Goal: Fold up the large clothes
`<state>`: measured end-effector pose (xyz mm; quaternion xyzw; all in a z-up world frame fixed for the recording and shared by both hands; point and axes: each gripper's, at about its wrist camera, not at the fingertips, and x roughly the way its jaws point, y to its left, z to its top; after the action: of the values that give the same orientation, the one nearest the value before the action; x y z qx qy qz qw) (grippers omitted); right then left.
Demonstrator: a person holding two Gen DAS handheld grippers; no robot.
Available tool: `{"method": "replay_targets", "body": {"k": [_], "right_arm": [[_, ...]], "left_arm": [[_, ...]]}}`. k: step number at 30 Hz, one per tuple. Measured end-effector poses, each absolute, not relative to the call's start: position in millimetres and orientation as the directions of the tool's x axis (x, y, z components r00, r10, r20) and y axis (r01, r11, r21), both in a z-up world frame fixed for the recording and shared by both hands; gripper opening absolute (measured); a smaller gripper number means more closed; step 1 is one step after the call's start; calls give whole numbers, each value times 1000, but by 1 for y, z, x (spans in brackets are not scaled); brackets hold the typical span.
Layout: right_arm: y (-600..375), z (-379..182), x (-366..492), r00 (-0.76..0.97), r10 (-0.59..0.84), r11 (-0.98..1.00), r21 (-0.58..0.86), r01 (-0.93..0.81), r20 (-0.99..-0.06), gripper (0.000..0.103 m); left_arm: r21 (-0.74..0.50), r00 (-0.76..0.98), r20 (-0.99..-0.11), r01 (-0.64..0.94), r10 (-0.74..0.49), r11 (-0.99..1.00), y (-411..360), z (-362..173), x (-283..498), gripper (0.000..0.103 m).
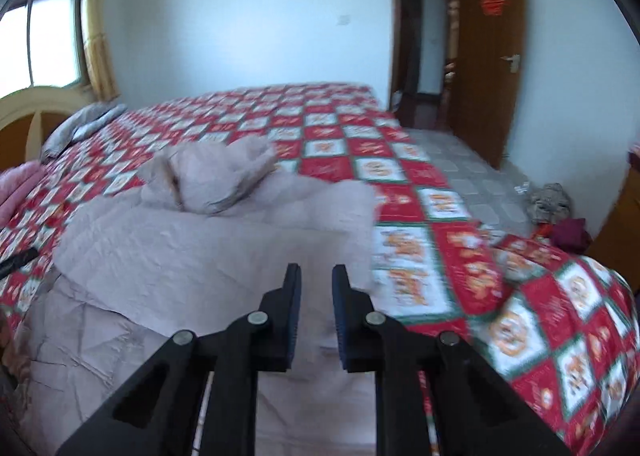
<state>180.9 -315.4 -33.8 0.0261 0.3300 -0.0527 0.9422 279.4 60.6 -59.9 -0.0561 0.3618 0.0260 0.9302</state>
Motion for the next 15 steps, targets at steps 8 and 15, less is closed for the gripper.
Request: {"method": "replay_targets", "body": {"k": [8,15], "right_arm": [[-323,-115,221,689,-14,990,85,109,-724,19],[-333,-125,223,698,34,982,153,109,-716,17]], "left_arm": [[1,687,-721,-121,85,993,47,-108,314,87],[-85,643,-764,-172,46,981,57,-133,323,100]]}}
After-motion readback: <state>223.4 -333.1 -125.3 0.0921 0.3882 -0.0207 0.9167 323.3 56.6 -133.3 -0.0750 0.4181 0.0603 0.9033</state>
